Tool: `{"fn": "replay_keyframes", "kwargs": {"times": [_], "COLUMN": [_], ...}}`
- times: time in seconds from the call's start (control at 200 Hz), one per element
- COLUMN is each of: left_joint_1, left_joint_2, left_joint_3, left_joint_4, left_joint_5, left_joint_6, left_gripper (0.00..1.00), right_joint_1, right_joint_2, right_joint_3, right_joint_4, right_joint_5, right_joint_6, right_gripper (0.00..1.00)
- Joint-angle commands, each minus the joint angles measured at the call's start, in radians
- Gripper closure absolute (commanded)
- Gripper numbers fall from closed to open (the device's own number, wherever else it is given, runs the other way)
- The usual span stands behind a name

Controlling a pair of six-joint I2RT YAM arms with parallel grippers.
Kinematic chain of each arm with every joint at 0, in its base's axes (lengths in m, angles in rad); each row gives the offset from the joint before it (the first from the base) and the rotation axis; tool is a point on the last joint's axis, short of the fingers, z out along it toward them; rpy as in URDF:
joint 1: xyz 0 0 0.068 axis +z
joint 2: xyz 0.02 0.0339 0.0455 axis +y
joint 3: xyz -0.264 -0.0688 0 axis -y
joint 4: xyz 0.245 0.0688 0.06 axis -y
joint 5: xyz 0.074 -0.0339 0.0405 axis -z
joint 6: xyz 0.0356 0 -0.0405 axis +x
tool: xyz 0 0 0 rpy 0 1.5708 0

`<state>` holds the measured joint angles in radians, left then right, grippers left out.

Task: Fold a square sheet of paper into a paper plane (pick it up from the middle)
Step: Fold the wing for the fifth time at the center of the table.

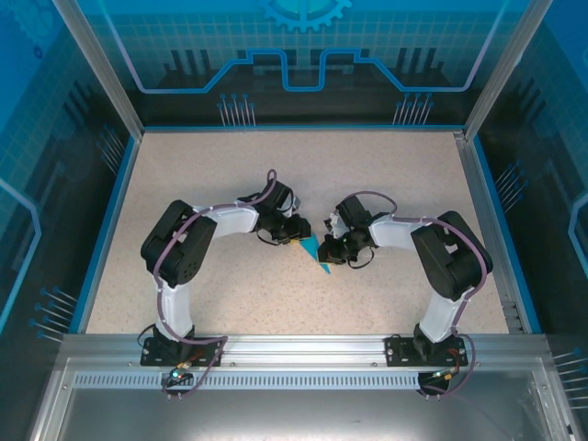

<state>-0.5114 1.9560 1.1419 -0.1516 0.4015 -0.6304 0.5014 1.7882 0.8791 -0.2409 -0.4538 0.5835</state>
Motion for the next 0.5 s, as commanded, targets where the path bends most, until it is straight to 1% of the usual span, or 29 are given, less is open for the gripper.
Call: {"fn": "replay_keyframes", "kwargs": {"times": [0.0, 0.215, 0.355, 0.495], "left_joint_1": [0.01, 0.059, 0.095, 0.133], "left_joint_2": [0.029, 0.025, 0.016, 0.012], "left_joint_3": [-0.019, -0.08, -0.099, -0.089], "left_joint_4": [0.043, 0.093, 0.095, 0.068], "left_joint_5": [-0.045, -0.069, -0.076, -0.108], "left_joint_6": [-0.04, -0.092, -0.083, -0.069], "left_gripper": [0.68, 0.68, 0.68, 0.68], "right_joint_1": [-0.006, -0.008, -0.009, -0.011], "right_joint_2": [0.082, 0.085, 0.089, 0.09], "right_joint_3": [-0.043, -0.046, -0.05, -0.054], "right_joint_4": [-0.103, -0.105, -0.106, -0.112], "right_joint_5": [0.128, 0.132, 0.137, 0.147], "right_joint_6": [0.006, 0.003, 0.001, 0.001], "right_gripper": [0.91, 0.91, 0.92, 0.92]}}
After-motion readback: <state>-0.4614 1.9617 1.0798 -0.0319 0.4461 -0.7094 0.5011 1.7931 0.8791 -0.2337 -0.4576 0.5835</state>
